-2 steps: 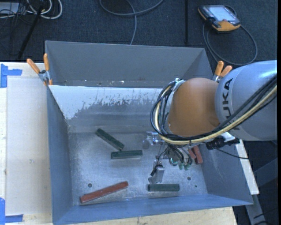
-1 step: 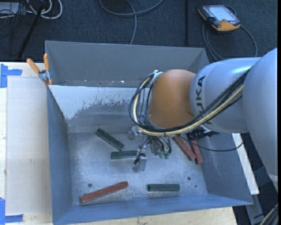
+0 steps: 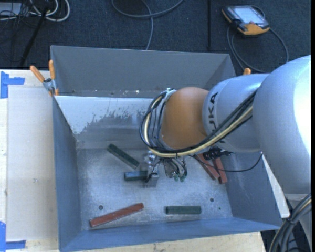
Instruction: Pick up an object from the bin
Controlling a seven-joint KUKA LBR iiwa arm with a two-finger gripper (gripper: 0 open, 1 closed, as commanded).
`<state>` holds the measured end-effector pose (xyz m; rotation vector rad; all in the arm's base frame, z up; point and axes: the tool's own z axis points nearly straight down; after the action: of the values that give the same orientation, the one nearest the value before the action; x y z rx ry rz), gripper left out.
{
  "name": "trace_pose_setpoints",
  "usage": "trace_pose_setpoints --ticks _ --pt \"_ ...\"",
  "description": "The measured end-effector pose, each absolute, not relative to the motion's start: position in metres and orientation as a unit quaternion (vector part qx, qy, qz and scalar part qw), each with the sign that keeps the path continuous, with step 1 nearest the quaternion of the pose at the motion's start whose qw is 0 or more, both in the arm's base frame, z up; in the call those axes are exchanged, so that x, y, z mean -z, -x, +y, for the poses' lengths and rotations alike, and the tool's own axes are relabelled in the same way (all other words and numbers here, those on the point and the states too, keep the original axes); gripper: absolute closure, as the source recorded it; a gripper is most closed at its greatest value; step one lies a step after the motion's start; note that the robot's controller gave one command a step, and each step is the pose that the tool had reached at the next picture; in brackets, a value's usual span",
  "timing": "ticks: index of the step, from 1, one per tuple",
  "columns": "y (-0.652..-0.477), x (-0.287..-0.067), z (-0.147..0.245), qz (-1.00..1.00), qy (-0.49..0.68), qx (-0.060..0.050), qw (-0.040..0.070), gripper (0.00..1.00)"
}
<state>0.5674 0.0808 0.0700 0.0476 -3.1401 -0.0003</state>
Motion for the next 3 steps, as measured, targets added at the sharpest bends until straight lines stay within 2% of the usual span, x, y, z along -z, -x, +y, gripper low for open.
trace_pose_setpoints --ticks 1,2,3 --pt "-0.567 -0.07 0.081 -1.0 -0.015 0.0 0.001 1.0" --pt "-0.597 -0.188 0.082 -1.0 0.006 0.0 -0.001 1.0" --pt "-0.597 -0.188 0.082 -1.0 0.006 0.0 -0.001 0.0"
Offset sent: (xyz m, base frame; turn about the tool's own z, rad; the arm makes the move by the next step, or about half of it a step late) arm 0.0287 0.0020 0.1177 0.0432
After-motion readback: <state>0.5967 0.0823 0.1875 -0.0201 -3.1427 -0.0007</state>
